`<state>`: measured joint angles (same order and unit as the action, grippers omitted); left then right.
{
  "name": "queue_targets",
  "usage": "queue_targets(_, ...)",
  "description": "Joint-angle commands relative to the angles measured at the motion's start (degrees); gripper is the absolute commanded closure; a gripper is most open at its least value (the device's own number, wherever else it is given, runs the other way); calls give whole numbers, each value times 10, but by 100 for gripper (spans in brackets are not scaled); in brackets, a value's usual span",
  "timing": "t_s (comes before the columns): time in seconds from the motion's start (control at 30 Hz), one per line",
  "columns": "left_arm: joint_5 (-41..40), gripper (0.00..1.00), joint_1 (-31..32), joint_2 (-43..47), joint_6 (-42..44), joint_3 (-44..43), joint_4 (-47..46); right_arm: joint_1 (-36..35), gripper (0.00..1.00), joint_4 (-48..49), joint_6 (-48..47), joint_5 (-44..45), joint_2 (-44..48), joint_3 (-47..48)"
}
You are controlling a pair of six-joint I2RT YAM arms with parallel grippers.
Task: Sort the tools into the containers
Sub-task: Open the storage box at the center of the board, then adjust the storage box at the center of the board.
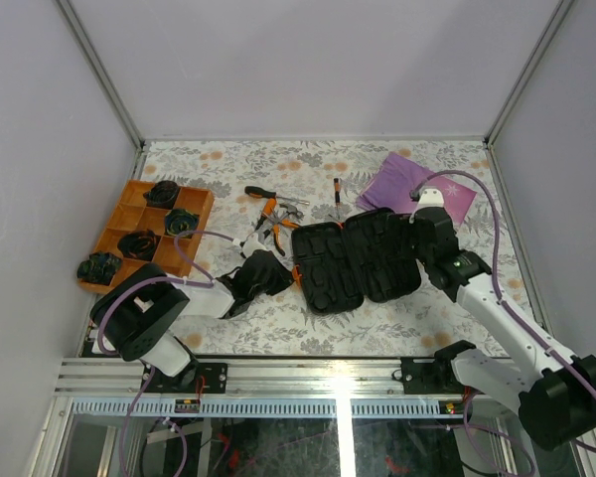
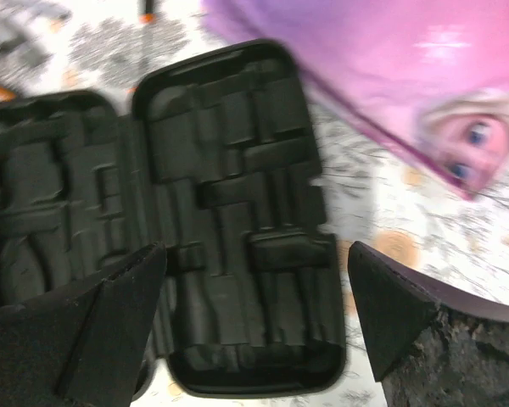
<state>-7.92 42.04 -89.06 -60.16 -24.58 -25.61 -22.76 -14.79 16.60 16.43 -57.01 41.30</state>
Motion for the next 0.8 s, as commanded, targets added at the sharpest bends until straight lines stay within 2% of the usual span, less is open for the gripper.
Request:
queue_targets(0.0, -3, 100, 3, -32, 63, 29, 211, 1, 9, 61, -32, -208, -35, -9)
queue_targets(0.2, 5, 100, 4, -37, 57, 25, 207, -16, 16, 78, -16, -225, -99, 0)
queue_targets(0.47, 15, 100, 3, -44, 54, 24, 198, -114, 17, 79, -17, -142, -207, 34)
queue_targets(0.77, 12, 100, 3, -28, 46, 26, 209, -127, 28, 62, 15, -108, -260, 23)
